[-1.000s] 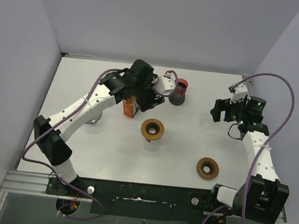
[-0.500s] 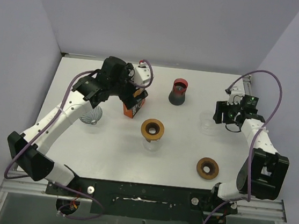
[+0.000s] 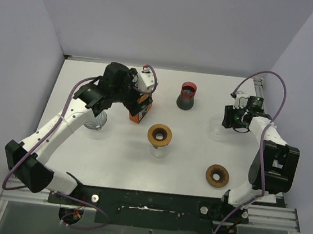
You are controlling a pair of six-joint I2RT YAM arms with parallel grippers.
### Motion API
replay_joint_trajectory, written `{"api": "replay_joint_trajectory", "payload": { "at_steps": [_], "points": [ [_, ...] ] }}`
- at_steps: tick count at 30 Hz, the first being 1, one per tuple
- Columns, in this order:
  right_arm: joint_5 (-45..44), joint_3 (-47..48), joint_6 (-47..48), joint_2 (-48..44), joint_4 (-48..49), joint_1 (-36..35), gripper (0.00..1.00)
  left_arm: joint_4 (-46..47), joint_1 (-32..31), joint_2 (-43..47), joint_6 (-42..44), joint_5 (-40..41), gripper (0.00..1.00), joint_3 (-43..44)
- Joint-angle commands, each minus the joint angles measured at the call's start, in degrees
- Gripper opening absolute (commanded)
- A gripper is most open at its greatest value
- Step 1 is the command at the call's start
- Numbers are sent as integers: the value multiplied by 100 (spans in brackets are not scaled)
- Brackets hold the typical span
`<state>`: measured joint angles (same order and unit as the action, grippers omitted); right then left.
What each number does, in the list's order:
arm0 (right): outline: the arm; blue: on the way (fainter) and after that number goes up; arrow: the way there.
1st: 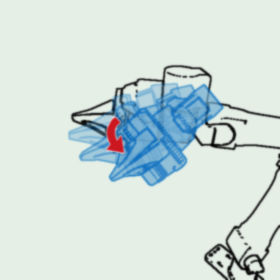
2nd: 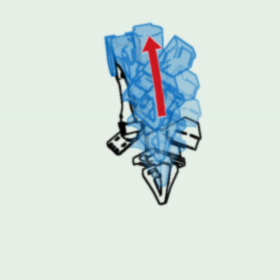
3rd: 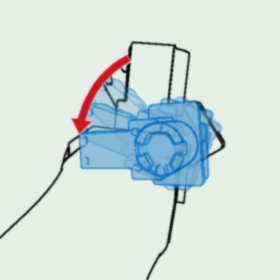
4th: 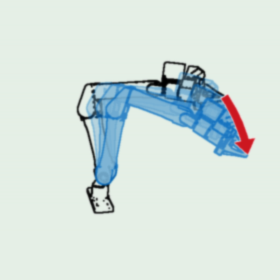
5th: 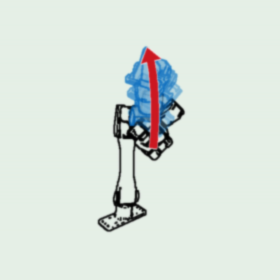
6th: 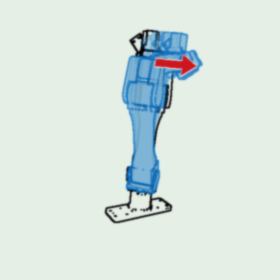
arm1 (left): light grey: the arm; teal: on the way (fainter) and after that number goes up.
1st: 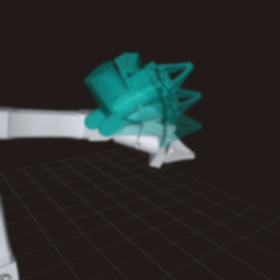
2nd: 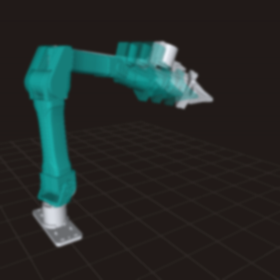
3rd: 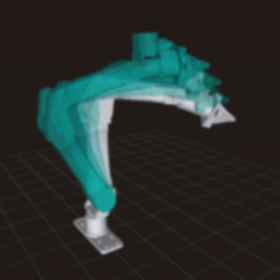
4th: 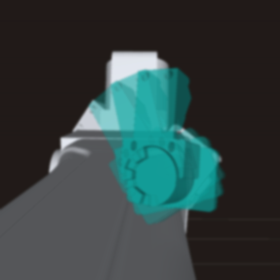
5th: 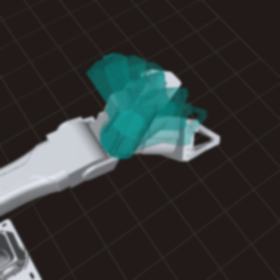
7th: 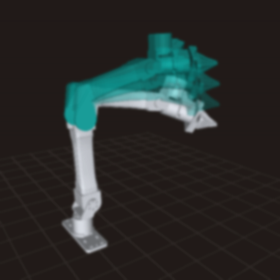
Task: Place the coffee filter in the dripper
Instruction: Pick up the coffee dripper from the center of the board.
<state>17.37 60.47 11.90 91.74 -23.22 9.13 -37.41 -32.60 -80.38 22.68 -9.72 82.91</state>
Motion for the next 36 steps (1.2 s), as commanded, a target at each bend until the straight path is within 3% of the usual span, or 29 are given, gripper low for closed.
{"api": "replay_joint_trajectory", "payload": {
  "at_steps": [1,13,25,36],
  "points": [
    [-84,362,-4,115,55,-143,43,397,52,207,-46,-145,88,38],
    [-86,508,-13,302,-31,-232,28,423,80,139,-20,-130,88,31],
    [70,593,5,308,-165,-239,1,582,83,180,-34,110,88,-112],
    [1257,1134,143,-72,-1100,-302,0,676,77,475,314,61,88,-189]
  ]
}}
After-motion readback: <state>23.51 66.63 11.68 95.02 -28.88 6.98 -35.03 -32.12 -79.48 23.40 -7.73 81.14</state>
